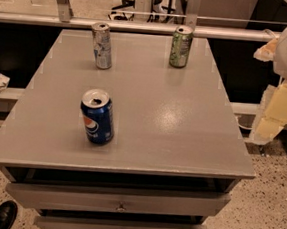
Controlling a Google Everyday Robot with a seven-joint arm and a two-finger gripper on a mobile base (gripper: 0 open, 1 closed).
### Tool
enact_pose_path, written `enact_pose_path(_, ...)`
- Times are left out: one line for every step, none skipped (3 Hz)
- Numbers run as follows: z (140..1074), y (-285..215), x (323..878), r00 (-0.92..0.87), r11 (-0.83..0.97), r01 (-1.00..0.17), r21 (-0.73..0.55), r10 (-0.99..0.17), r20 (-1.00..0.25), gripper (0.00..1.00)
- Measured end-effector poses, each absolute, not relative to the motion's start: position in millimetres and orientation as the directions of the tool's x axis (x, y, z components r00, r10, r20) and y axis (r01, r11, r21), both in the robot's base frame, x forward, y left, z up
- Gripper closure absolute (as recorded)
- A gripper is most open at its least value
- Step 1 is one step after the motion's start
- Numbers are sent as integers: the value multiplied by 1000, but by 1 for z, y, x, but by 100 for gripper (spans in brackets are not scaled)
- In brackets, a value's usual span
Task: Move pepsi can near redbull can
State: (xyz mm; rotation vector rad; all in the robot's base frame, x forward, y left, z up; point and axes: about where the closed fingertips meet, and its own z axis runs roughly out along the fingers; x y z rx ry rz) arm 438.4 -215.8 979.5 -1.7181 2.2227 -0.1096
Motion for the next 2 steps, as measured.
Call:
enact_pose_path(980,-216,438,-219,270,-927,-258,-953,-210,0)
enact_pose_path(983,-217,438,-245,313,-917,-249,-932,-267,0)
